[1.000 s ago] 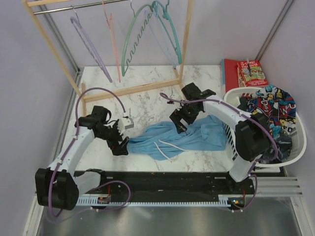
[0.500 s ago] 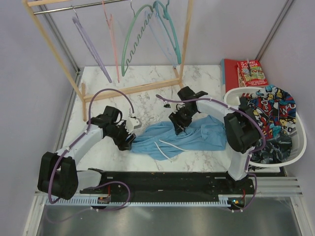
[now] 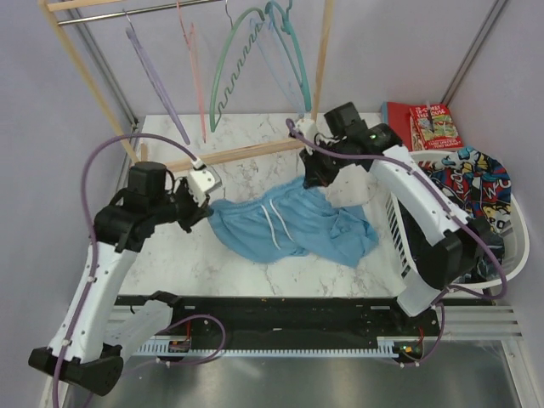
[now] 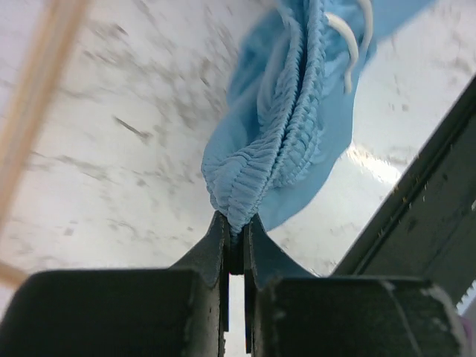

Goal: Place the shorts on the hanger

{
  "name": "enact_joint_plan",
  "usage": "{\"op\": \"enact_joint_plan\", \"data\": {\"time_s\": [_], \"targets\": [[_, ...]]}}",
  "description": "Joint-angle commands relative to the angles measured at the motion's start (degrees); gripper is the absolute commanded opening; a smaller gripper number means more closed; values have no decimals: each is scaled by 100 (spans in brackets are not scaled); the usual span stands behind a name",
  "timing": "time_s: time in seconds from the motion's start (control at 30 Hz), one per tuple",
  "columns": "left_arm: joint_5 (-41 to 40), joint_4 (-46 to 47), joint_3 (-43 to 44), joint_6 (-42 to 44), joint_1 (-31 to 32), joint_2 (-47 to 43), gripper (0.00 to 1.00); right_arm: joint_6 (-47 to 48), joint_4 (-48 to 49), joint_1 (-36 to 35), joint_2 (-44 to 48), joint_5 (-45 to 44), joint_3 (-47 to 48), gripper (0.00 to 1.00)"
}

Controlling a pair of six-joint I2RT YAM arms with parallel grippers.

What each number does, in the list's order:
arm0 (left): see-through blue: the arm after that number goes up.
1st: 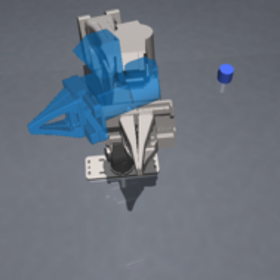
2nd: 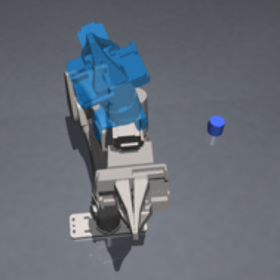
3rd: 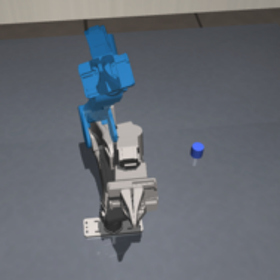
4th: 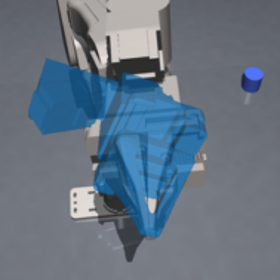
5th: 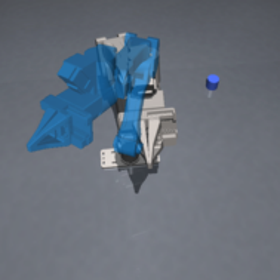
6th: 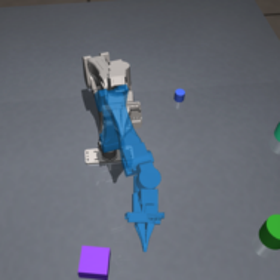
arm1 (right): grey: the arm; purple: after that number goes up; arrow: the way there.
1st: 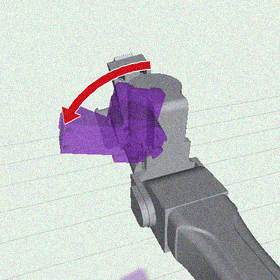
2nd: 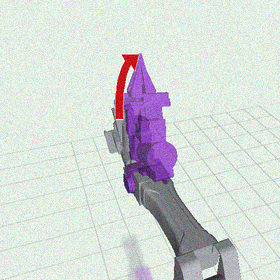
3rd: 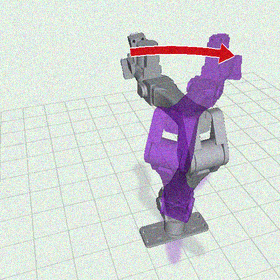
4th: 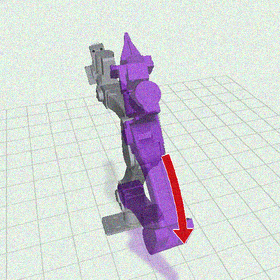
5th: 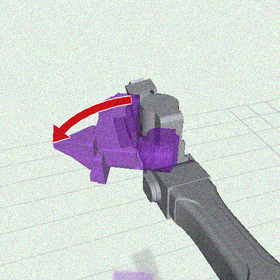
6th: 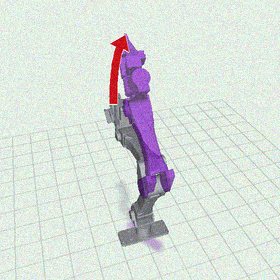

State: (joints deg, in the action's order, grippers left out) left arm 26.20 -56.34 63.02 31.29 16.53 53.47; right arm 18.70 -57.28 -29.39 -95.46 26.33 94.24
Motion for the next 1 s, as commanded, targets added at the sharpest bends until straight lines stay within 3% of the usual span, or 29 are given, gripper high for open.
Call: {"op": "enact_joint_plan", "data": {"time_s": [0.0, 0.17, 0.23, 0.3, 0.53, 0.7, 0.87, 0.97], "targets": [[-325, -368, 1883, -860, -1, -48, 2, -226, -328, 12, 458, -337, 2039, 0], [-211, -887, 3809, -914, -1, 636, 2, -384, -741, 3, 274, -383, 3749, 0], [-133, -1246, 4120, -800, -1, 769, 2, -428, -750, 3, 396, -383, 3734, 0], [-158, -1336, 4113, -686, -1, 726, 2, -402, -680, 3, 720, -400, 3140, 0], [-10, -1292, 2278, -98, -1, 261, 2, -270, 312, -6, 1442, -339, 616, 0], [-71, -338, 248, 123, 8, 5, 2, -384, 1305, -14, 1460, -295, -1088, 0], [-281, 631, -343, -44, 16, 382, 2, -288, 2018, -14, 916, -348, -1206, 0], [-308, 1036, -867, 192, 8, 287, 2, -95, 2395, -6, 1107, -295, -1600, 0]]}}
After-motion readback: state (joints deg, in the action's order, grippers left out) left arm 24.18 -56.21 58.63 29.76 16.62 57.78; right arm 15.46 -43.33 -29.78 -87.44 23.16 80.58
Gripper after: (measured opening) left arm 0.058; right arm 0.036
